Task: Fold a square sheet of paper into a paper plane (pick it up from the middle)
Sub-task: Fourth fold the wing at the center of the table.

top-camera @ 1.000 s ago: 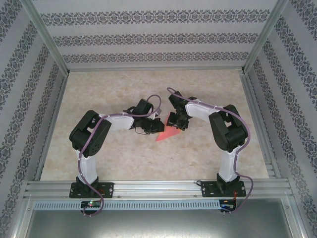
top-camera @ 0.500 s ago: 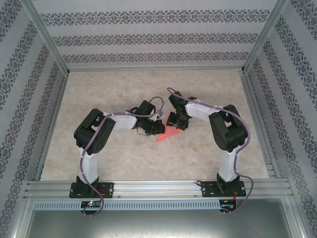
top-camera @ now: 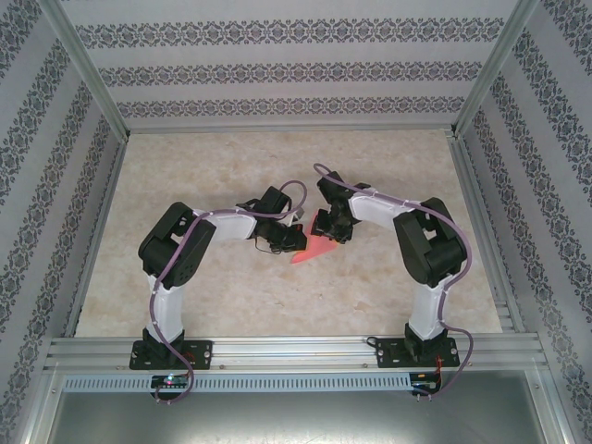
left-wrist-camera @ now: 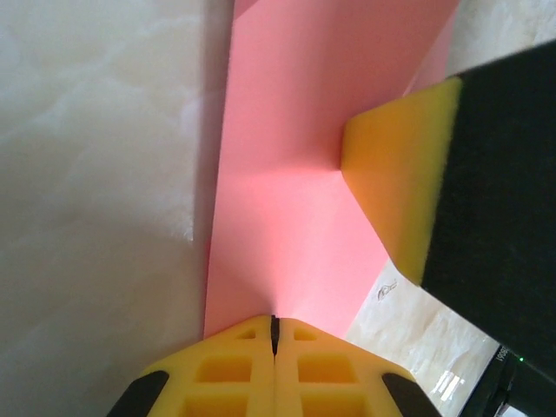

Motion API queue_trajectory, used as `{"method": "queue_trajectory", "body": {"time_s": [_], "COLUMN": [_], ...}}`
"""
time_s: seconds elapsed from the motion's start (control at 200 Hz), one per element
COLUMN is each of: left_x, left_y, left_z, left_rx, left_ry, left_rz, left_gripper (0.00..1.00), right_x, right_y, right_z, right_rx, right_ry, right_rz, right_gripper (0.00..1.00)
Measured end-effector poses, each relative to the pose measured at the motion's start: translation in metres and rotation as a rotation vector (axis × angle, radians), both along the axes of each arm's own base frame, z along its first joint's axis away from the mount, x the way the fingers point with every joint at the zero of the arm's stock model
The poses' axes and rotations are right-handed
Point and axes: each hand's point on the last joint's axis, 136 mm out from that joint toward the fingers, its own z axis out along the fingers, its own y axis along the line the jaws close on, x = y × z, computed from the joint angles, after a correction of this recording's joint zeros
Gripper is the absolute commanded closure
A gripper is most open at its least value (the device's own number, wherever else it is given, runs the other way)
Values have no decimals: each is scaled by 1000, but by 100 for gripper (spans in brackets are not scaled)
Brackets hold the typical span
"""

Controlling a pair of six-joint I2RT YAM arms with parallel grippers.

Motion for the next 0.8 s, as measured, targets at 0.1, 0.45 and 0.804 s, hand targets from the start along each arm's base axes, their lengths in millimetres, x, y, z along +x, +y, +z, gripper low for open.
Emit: {"method": "queue_trajectory", "body": {"time_s": [0.1,0.45,0.804], "left_x": [0,-1,-1], "left_y": [-1,1,0], "left_z": [0,-1,-2], "left_rx": [8,33,37], "left_ry": [-3,0,2], "left_rz": [-6,-20,-31], "left_gripper": [100,100,100], "right_x": [-4,-1,-13], "right_y": [0,-22,25], "right_z": [6,83,47], "right_rx": [40,153,235], "right_ry": [-14,-255,-242], "right_rz": [16,36,146], "right_gripper": [49,58,92]}}
